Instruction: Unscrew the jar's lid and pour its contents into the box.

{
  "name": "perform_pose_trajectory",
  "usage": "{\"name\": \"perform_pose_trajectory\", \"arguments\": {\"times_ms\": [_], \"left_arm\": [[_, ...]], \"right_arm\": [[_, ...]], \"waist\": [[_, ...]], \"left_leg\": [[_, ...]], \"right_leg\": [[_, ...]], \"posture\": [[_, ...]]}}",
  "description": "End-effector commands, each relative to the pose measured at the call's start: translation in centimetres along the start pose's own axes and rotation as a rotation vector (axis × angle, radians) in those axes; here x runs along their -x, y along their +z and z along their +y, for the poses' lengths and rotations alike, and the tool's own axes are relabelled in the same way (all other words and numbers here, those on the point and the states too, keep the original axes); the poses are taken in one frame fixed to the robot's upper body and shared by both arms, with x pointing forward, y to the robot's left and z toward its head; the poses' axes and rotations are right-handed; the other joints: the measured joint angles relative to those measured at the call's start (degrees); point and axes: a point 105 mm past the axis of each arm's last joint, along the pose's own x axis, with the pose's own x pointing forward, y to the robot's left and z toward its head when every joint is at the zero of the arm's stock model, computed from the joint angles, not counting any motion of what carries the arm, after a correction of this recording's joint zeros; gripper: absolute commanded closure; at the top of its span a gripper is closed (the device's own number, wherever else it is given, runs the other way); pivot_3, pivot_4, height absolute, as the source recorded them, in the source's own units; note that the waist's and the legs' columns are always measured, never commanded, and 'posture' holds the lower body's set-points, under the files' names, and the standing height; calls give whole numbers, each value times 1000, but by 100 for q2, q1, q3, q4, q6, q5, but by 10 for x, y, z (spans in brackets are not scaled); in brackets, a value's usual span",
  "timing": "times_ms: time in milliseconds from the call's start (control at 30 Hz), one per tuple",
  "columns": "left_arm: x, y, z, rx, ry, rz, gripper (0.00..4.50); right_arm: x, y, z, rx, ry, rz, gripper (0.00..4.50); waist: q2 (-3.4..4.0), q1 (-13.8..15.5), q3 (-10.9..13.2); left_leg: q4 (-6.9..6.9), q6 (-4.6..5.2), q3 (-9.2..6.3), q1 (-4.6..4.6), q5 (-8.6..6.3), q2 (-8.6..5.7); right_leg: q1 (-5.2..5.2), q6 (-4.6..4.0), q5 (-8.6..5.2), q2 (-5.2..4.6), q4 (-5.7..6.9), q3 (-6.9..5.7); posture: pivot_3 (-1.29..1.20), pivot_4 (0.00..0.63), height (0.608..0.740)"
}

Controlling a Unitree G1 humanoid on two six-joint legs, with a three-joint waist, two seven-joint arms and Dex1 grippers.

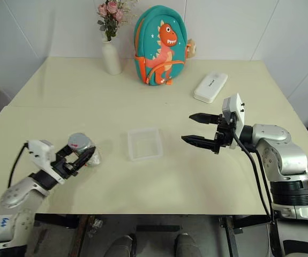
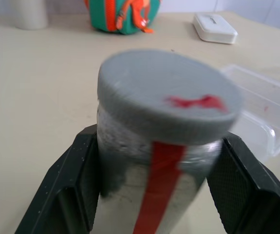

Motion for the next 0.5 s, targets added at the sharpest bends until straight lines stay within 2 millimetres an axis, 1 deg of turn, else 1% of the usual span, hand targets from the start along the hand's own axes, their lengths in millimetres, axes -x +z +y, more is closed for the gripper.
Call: {"name": "perform_pose_trajectory", "arguments": {"times_ms": [33, 100, 133, 167, 267, 400, 500], "left_arm": [[-4, 8, -4, -37, -16, -34, 1646], [-4, 8, -3, -39, -17, -32, 2056], [-5, 7, -2, -37, -12, -30, 2373], [-5, 7, -1, -36, -8, -28, 2501], [-5, 6, -1, -39, -11, -28, 2499], [-4, 11, -1, -64, -30, -31, 2499], [-6, 24, -5, -74, -94, -44, 2499]], "right_arm": [[5, 13, 1, 44, -4, -19, 0], [5, 13, 2, 45, -4, -19, 0], [5, 13, 1, 45, -5, -18, 0], [5, 13, 0, 45, -7, -18, 0], [5, 13, 0, 44, -7, -17, 0], [4, 14, 0, 48, -10, -20, 0], [0, 21, -1, 59, -8, -46, 0]], "waist": [[0, -17, 0], [0, -16, 0], [0, -13, 0], [0, -7, 0], [0, 0, 0], [0, -2, 0], [0, -1, 0]], "left_leg": [[-1, 0, 0, 1, 0, 0], [-1, 0, 0, 1, 0, 1], [-1, 0, 0, 1, 0, 1], [-1, 0, 0, 1, 0, 1], [1, 0, 0, 0, 0, 0], [0, 0, 0, 0, 0, 0], [0, 0, 0, 0, 0, 0]], "right_leg": [[0, 0, 0, 0, 1, 0], [-1, 0, 0, 0, 2, 0], [-1, 0, 0, 0, 2, 0], [0, 0, 0, 0, 2, 0], [0, 0, 0, 0, 2, 0], [0, 0, 0, 0, 2, 0], [-1, 0, 0, 0, 2, 0]], "posture": [[0, 150, 740], [0, 150, 740], [0, 150, 740], [0, 150, 740], [0, 150, 740], [0, 150, 740], [0, 150, 740]]}}
